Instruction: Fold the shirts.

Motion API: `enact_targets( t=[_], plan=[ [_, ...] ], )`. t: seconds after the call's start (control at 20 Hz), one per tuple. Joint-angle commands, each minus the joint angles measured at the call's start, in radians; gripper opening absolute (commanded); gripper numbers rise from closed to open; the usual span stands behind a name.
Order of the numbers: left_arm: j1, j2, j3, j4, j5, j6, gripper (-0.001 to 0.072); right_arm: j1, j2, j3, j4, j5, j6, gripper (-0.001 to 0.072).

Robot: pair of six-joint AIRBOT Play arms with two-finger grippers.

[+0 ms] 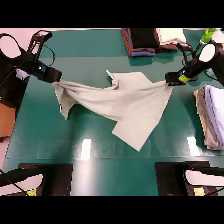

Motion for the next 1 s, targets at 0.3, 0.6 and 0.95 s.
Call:
enact_targets(
  t=[0.3, 0.6, 0.95],
  plan=[
    [0.001, -0.199, 0.005, 0.069, 0.204, -0.071, 0.0587, 0.044, -0.107, 0.106, -0.006, 0.02, -0.002, 0.0021],
    [0.114, -0.114, 0.025, 0.064, -0.063, -0.097, 0.0588, 0.001, -0.058, 0.106, 0.027, 0.038, -0.002, 0.0381],
    [0.138, 0.045, -0.455, -0.111, 0.112, -0.169, 0.0589, -0.027, 0.05, -0.019, 0.099, 0.047, -0.002, 0.0389]
  ],
)
